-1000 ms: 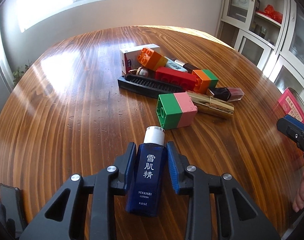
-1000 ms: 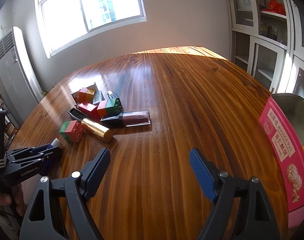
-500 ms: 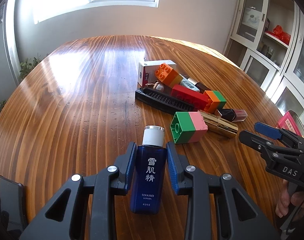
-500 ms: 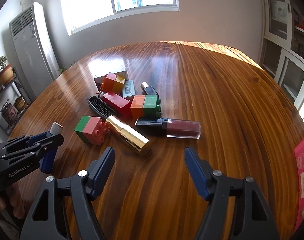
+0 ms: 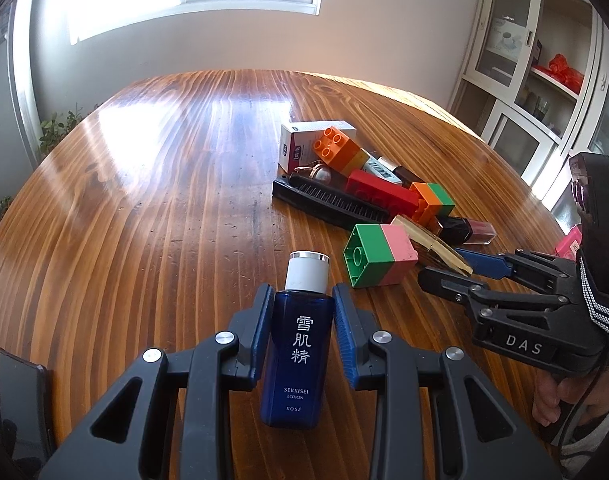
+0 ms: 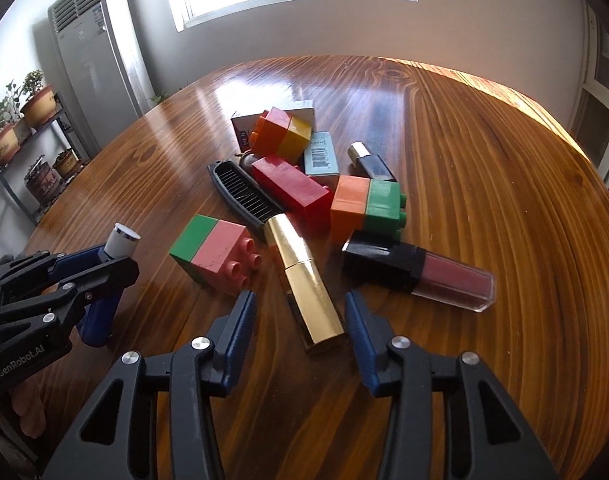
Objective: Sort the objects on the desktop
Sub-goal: 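Grasp the gold lipstick tube with the right gripper while left holds the lotion bottle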
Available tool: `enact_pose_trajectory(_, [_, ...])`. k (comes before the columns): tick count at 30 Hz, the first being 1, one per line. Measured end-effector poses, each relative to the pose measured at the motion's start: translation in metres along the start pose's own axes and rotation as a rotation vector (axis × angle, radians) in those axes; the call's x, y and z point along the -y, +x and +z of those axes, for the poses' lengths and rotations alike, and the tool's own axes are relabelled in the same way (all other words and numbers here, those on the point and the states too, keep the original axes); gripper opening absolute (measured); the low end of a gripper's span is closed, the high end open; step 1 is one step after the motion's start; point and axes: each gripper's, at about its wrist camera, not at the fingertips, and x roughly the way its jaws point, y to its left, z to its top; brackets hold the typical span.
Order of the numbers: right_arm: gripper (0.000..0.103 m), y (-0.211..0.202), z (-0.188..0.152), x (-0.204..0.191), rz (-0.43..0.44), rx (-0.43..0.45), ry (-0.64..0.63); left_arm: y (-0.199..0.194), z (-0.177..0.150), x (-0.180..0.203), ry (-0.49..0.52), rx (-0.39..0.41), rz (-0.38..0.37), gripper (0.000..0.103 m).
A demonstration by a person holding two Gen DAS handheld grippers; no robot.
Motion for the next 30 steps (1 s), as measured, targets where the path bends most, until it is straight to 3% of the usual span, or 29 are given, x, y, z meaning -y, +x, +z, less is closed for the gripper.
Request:
enact_pose_trajectory(6, [0.05,0.005,0.003,-0.002,-0.037,0.008,-0.009,0.001,0.0,0.001,0.006,-0.006,0.002,0.033])
enact_pose_trajectory(11, [0.031,0.01,0.007,0.0,-0.068,0.013,-0.011,0.002,-0.001,0.003,0.011,-0.007,0.005,0.033])
enact_pose_trajectory(14, [0.026,0.009,0.007,0.001,-0.072,0.015,-0.002,0.002,-0.001,0.003,0.013,-0.003,0.004,0.033])
enact_pose_trajectory(30, [0.026,-0.052,-0.017,0.019,-0.025,0.129,0.148,-0.003,0.0,0.007,0.005,0.021,0.023,0.033])
